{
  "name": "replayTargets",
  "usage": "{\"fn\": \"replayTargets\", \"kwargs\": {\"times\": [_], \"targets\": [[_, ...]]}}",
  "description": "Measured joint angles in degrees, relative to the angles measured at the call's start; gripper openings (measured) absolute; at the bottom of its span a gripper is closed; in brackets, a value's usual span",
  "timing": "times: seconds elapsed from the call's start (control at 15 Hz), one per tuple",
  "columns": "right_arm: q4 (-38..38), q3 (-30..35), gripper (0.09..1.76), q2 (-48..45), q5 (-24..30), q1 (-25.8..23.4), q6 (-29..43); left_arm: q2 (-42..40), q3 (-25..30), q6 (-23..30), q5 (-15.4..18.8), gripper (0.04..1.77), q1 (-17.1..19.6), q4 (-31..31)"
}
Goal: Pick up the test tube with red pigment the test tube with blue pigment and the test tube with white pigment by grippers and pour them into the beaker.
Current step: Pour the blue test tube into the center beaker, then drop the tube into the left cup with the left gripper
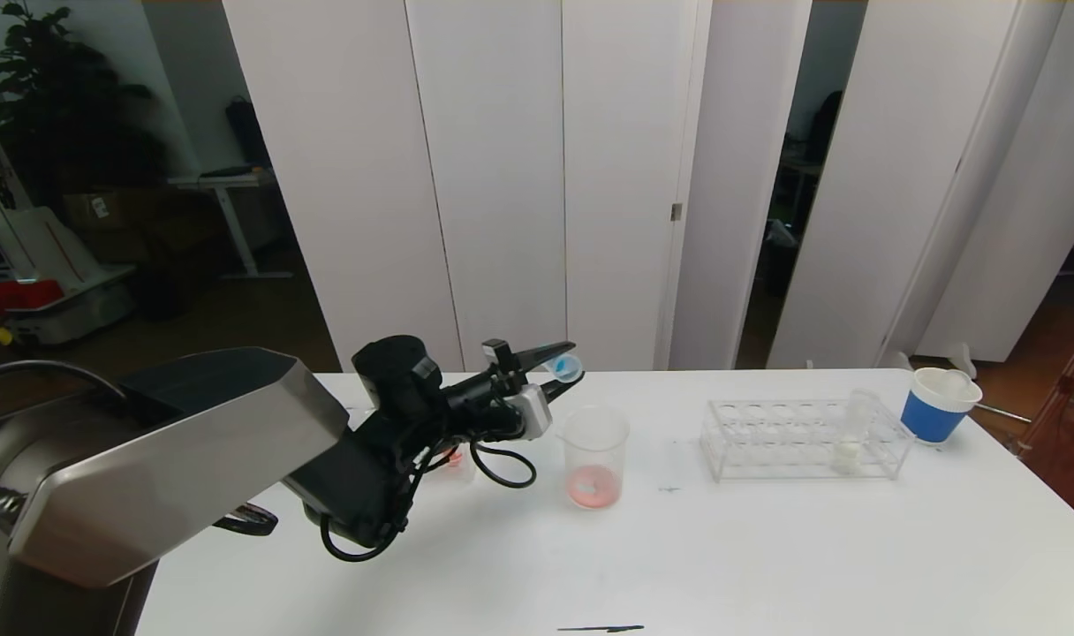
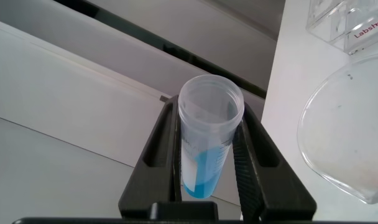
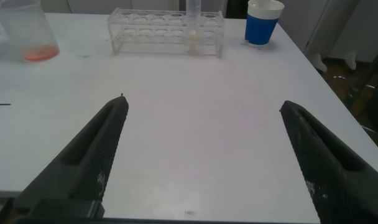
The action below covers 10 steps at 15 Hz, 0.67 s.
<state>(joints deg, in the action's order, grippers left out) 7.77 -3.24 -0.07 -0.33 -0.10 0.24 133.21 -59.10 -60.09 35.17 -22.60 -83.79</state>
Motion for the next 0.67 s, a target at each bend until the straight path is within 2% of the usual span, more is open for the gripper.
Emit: {"fn": "replayTargets", "kwargs": {"times": [0.67], "targets": [[0.00, 0.00, 1.75, 0.00, 0.00, 0.00, 0.02, -0.22, -1.78, -10.67, -1.52, 0.56, -1.78, 1.05]]}}
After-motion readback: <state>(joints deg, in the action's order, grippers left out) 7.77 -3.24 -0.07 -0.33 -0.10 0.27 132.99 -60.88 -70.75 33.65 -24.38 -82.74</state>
